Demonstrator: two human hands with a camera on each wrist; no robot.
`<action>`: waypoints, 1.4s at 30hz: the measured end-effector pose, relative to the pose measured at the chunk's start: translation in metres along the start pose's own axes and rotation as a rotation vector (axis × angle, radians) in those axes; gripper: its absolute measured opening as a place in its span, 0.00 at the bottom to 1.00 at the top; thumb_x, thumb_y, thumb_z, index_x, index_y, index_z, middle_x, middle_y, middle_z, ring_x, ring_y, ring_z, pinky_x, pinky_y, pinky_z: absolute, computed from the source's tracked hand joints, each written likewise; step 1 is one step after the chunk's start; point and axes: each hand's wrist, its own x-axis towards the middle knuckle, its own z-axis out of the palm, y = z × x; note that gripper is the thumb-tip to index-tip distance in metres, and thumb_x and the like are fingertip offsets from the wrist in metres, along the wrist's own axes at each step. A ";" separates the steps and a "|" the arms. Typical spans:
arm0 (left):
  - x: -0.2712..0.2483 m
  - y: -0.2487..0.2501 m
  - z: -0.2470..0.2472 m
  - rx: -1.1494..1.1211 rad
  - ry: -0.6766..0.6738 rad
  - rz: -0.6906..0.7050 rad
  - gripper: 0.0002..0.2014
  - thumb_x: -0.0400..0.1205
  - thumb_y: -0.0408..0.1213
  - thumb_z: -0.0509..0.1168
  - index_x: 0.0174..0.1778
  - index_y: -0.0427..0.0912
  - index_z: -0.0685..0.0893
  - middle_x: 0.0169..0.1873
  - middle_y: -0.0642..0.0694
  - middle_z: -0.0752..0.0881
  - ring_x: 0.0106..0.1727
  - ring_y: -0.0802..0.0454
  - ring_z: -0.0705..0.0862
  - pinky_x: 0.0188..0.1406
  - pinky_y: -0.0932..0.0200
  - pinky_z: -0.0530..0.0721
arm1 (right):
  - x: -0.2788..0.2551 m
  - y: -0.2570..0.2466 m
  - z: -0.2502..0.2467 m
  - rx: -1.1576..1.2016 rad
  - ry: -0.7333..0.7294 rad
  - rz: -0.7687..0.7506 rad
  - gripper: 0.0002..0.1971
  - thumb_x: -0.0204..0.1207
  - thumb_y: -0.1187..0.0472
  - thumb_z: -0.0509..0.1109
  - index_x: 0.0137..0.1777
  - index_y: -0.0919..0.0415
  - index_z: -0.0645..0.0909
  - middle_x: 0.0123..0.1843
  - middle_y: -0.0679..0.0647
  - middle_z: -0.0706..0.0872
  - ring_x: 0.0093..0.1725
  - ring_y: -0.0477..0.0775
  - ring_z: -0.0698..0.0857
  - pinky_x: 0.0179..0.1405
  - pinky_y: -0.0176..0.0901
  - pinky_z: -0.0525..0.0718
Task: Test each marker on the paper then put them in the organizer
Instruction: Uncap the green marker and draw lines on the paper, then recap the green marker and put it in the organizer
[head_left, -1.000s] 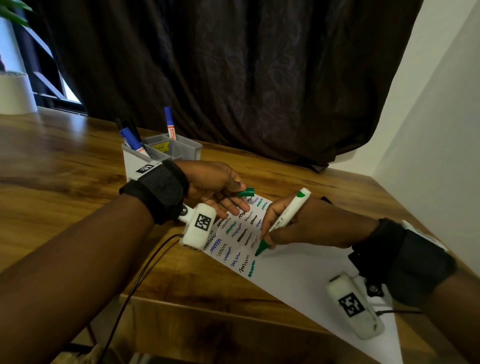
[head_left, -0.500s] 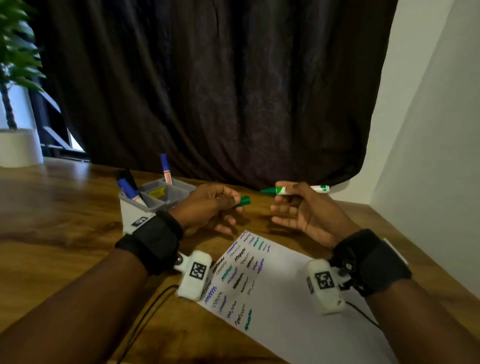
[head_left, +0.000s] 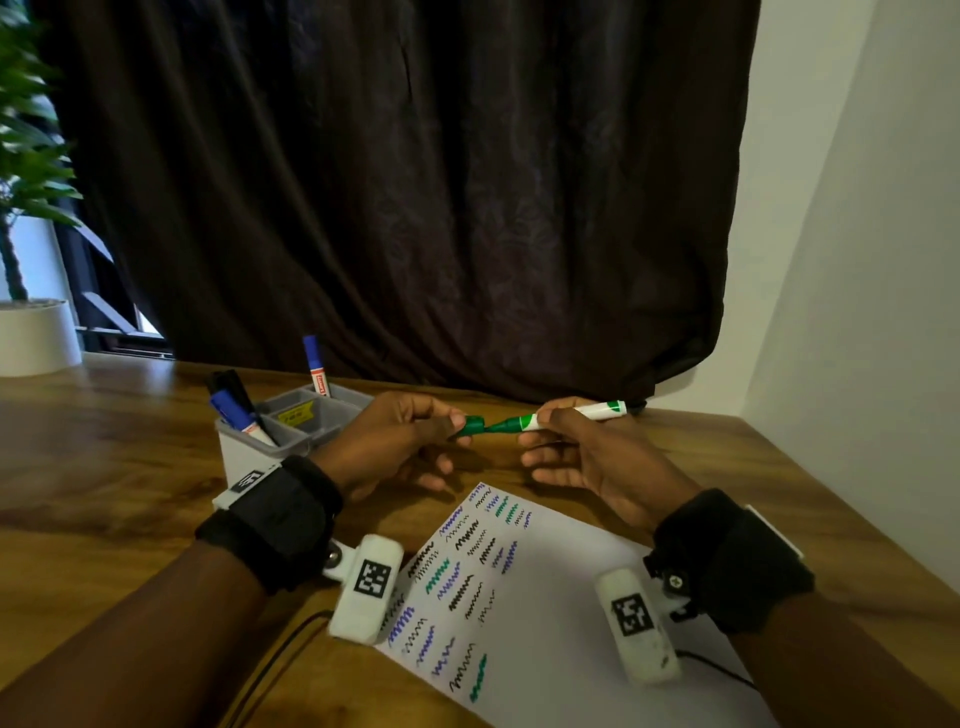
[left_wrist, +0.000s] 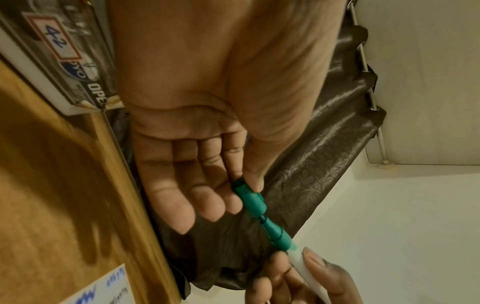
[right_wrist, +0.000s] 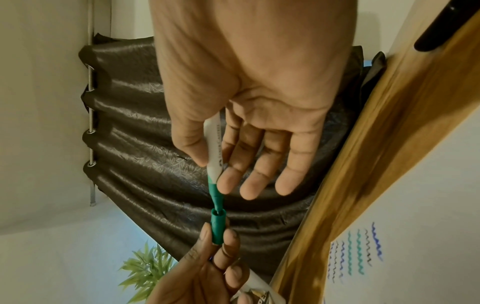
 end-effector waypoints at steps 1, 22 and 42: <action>-0.001 0.001 0.001 0.003 -0.005 0.005 0.10 0.83 0.39 0.69 0.55 0.37 0.87 0.48 0.43 0.92 0.36 0.50 0.87 0.33 0.53 0.90 | 0.000 -0.001 0.000 0.001 0.001 -0.008 0.05 0.85 0.60 0.70 0.53 0.59 0.86 0.47 0.63 0.95 0.44 0.58 0.92 0.55 0.57 0.90; -0.006 0.003 0.020 -0.151 0.012 0.162 0.06 0.76 0.26 0.69 0.48 0.31 0.87 0.33 0.38 0.90 0.33 0.50 0.89 0.36 0.51 0.93 | -0.005 0.013 0.004 0.161 -0.109 -0.027 0.14 0.68 0.56 0.78 0.49 0.66 0.91 0.49 0.66 0.95 0.41 0.55 0.96 0.46 0.45 0.95; -0.033 0.090 -0.057 0.422 0.525 0.408 0.09 0.88 0.34 0.63 0.47 0.46 0.88 0.25 0.55 0.86 0.26 0.62 0.82 0.26 0.62 0.86 | -0.014 0.000 -0.004 -0.055 -0.245 0.033 0.24 0.75 0.55 0.80 0.70 0.56 0.80 0.53 0.61 0.95 0.41 0.54 0.92 0.48 0.52 0.90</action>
